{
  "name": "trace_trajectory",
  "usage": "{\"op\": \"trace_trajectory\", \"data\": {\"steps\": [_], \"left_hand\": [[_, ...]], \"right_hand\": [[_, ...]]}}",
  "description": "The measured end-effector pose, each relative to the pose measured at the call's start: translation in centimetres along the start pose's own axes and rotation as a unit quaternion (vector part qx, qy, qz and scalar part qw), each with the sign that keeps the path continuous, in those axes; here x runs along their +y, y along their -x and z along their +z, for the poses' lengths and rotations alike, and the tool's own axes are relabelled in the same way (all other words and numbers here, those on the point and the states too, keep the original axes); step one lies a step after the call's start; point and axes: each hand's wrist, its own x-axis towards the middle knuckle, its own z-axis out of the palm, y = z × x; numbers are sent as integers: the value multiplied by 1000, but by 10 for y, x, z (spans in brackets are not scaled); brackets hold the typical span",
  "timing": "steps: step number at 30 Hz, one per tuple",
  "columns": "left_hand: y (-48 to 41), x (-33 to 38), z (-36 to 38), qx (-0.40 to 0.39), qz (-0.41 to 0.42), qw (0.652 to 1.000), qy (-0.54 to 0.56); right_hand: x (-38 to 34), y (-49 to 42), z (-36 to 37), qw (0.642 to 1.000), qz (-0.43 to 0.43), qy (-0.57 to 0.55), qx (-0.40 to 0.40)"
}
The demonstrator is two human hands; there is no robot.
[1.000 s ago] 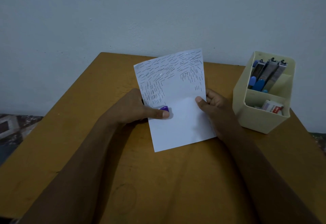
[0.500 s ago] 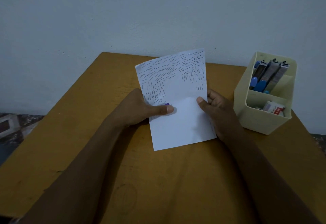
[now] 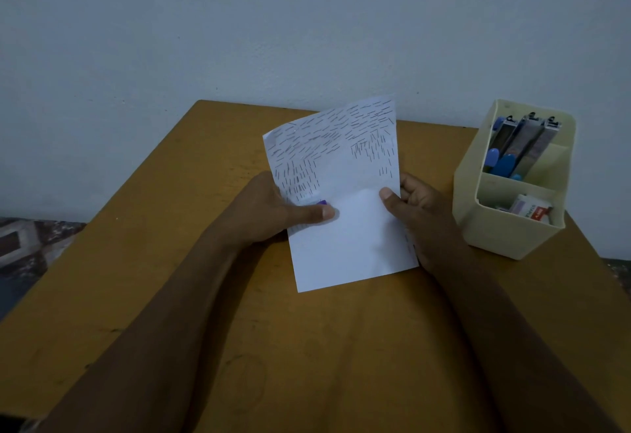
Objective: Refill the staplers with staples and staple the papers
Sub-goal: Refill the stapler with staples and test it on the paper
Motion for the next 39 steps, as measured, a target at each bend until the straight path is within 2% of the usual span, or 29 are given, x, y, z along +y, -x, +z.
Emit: {"op": "trace_trajectory", "data": {"steps": [9, 21, 27, 39], "left_hand": [[2, 6, -5, -45, 2, 999, -30], [-3, -7, -7, -41, -7, 999, -20], [-1, -7, -4, -15, 1, 1000, 3], [-4, -4, -10, -45, -44, 988, -138]], "right_hand": [[2, -1, -1, 1000, 7, 11, 12], [0, -1, -1, 1000, 13, 10, 12], [-1, 0, 1, 1000, 16, 15, 16], [0, -1, -1, 998, 23, 28, 56]]}}
